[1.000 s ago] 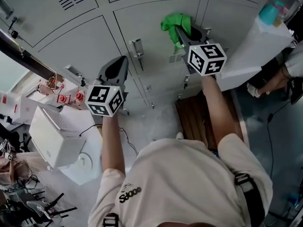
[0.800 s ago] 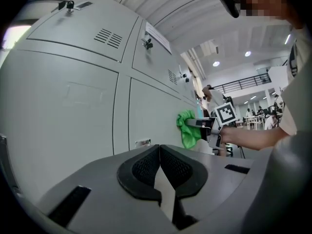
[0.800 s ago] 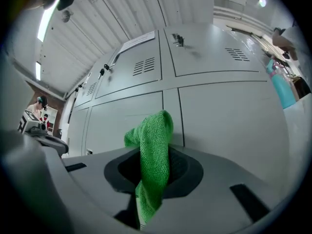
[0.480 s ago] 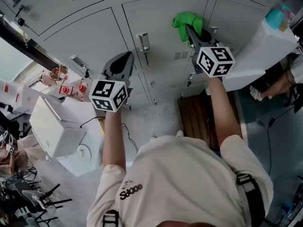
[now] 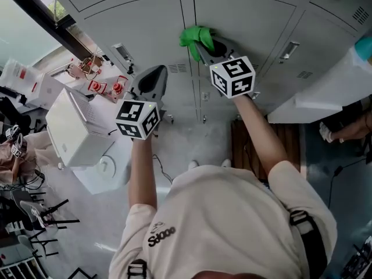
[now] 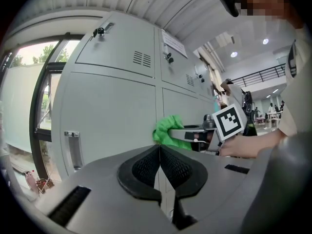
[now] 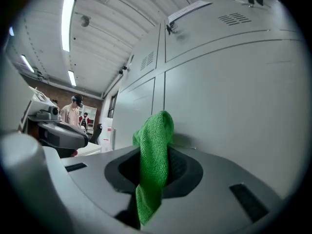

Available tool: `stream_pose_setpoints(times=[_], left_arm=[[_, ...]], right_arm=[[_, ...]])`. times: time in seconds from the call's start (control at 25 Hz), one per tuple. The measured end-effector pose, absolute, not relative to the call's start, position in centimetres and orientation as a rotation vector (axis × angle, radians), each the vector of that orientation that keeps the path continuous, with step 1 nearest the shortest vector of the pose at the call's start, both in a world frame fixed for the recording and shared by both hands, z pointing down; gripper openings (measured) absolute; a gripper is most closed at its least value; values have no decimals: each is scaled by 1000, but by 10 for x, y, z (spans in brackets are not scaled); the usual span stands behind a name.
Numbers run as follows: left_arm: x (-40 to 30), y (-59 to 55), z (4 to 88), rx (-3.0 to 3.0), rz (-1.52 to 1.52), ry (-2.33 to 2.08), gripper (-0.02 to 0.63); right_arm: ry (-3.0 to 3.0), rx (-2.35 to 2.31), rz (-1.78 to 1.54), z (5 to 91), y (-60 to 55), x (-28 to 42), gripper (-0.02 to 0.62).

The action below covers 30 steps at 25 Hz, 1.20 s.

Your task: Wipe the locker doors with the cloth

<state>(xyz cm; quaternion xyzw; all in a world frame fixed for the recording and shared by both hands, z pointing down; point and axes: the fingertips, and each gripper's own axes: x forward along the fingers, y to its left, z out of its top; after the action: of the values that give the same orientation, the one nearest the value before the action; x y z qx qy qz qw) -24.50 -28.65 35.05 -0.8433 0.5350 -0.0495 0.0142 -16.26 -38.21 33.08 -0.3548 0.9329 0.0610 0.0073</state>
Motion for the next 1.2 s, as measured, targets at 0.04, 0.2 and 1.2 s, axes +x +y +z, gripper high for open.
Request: stream_pose_setpoints(times=[0.04, 0.2, 1.2], left_arm=[[-247, -285, 351, -2623, -154, 1675, 18], [-249, -285, 353, -2624, -153, 1681, 18], [-154, -313, 350, -2752, -178, 1382, 18]], right_arm=[[2930, -1112, 180, 335, -384, -167, 57], [2934, -1094, 166, 337, -387, -161, 55], [2661, -1695, -21, 360, -413, 79, 55]])
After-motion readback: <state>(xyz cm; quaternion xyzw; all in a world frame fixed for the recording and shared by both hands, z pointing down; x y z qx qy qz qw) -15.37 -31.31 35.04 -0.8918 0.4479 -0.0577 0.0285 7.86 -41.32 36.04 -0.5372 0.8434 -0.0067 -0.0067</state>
